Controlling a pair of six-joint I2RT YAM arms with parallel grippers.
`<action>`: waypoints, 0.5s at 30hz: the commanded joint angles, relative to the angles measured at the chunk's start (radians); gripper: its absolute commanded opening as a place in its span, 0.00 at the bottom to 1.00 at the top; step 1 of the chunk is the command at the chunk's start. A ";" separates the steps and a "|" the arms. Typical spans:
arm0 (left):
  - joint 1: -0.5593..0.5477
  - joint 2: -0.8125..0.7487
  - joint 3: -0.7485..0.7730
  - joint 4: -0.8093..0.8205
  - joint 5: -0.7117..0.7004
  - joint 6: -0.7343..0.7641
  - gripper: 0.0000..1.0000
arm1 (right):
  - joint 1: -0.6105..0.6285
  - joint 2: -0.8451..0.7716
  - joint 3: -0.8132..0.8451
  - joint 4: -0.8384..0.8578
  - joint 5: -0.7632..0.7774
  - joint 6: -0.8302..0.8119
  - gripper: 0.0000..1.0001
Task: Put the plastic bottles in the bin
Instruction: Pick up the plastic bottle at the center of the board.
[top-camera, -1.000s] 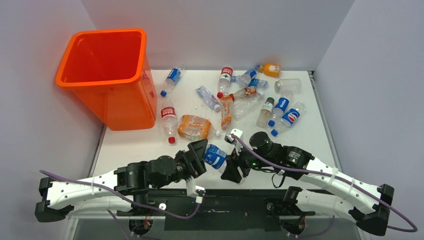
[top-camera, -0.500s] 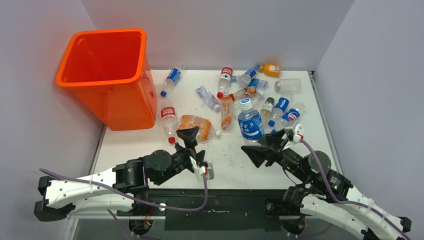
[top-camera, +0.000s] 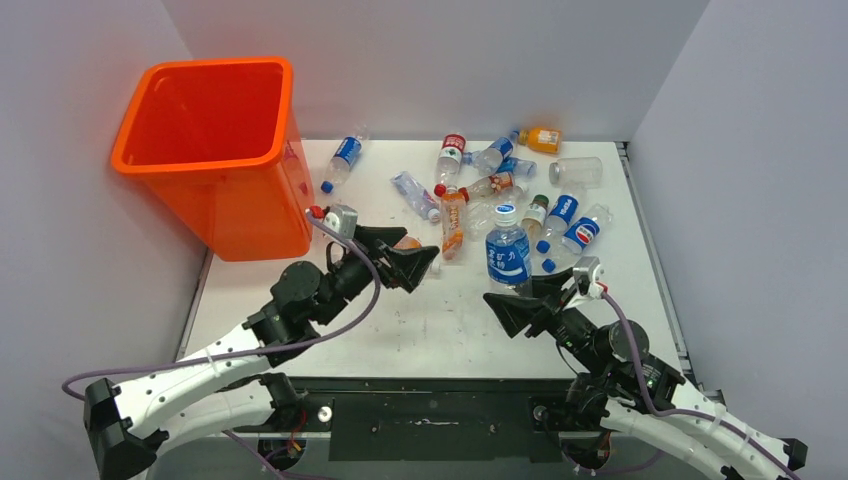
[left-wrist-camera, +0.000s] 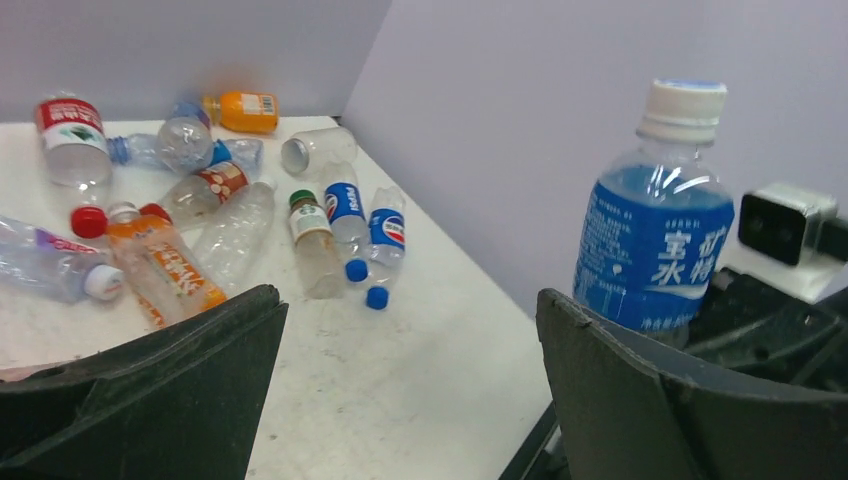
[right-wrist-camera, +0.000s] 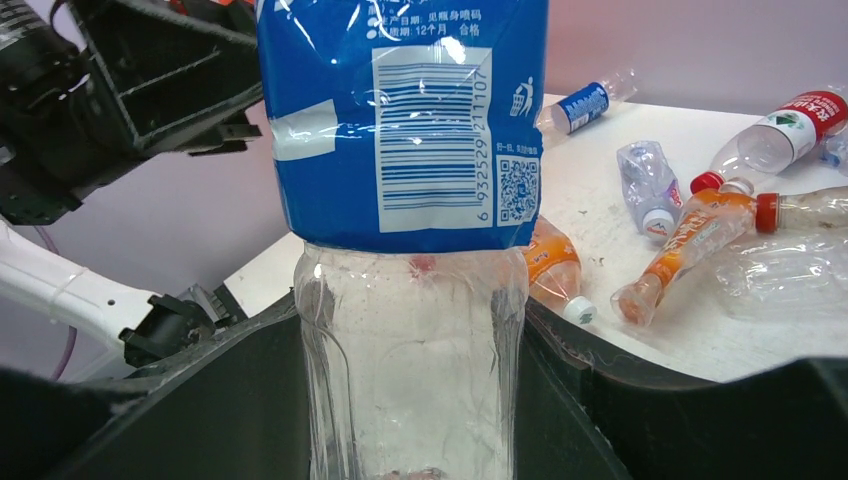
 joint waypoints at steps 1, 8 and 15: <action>0.086 0.056 0.091 0.207 0.187 -0.336 0.96 | -0.005 -0.013 -0.028 0.110 -0.001 0.042 0.43; 0.082 0.173 0.278 0.015 0.238 -0.204 0.96 | -0.005 0.027 -0.060 0.168 -0.047 0.072 0.43; 0.083 0.218 0.316 0.053 0.283 -0.193 0.97 | -0.005 0.078 -0.066 0.198 -0.064 0.064 0.43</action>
